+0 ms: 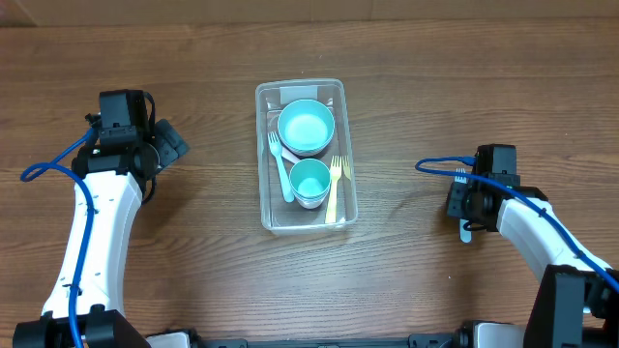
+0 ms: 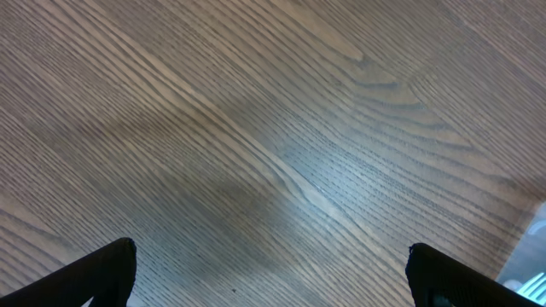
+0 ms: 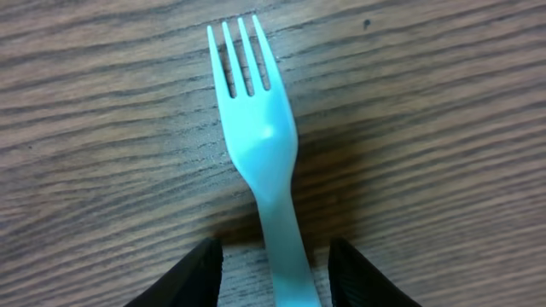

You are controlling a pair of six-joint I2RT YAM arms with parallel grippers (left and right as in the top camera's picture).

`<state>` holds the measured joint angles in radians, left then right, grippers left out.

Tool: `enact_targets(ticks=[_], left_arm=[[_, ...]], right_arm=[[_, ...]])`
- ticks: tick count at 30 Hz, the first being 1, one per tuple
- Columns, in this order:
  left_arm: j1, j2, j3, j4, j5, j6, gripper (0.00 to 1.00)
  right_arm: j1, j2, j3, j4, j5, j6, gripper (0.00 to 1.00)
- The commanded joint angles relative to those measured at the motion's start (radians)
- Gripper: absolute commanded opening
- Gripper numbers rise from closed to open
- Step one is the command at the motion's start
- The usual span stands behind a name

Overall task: Pack container
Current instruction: 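Release the yellow fork and move the right gripper to the light-blue fork, then grasp the light-blue fork with the right gripper and lift it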

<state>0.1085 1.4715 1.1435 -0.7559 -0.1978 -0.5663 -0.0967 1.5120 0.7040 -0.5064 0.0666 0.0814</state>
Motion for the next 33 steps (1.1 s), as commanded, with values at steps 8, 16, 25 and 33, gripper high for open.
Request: enact_targets(ticks=[8, 16, 25, 33], left_arm=[[0.003, -0.022, 0.019, 0.001, 0.0, 0.021, 1.0], [0.003, -0.022, 0.019, 0.001, 0.0, 0.021, 1.0], [0.003, -0.022, 0.019, 0.001, 0.0, 0.021, 1.0], [0.003, -0.022, 0.019, 0.001, 0.0, 0.02, 1.0]], right_arm=[[0.0, 0.04, -0.024, 0.037, -0.009, -0.011, 0.31], [0.0, 0.04, 0.022, -0.006, -0.01, -0.003, 0.07], [0.0, 0.04, 0.267, -0.246, -0.137, 0.032, 0.04], [0.05, 0.039, 0.494, -0.449, -0.278, 0.076, 0.04]])
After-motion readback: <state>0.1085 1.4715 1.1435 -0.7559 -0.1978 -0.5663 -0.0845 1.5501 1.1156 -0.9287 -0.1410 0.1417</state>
